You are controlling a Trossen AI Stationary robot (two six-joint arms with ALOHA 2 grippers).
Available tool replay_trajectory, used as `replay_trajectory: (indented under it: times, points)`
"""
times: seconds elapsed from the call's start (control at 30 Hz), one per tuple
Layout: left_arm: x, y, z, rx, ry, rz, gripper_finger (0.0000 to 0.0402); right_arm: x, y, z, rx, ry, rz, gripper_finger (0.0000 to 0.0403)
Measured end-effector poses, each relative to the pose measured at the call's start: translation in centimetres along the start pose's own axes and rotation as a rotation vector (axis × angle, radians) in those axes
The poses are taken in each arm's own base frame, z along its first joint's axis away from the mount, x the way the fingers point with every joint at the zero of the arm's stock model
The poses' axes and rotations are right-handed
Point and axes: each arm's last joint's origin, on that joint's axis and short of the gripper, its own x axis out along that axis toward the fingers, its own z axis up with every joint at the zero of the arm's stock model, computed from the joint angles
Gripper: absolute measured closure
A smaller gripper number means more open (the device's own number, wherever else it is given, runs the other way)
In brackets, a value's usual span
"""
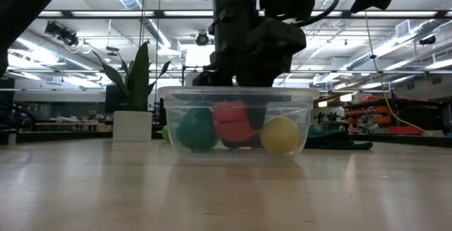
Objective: Pick and placing Produce into tupperware
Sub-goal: Put the red tomato into the transparent container
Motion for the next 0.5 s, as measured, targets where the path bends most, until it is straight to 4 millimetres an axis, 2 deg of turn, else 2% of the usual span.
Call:
replay_trajectory:
  times: [0.17, 0.5]
  points:
    - [0.57, 0.05, 0.06, 0.003, 0.007, 0.011, 0.013, 0.0, 0.02, 0.03, 0.001, -0.003, 0.001, 0.0225]
    - [0.52, 0.01, 0.13, 0.011, -0.001, 0.006, 0.0102, 0.0, 0.02, 0.03, 0.0, -0.003, 0.002, 0.0225]
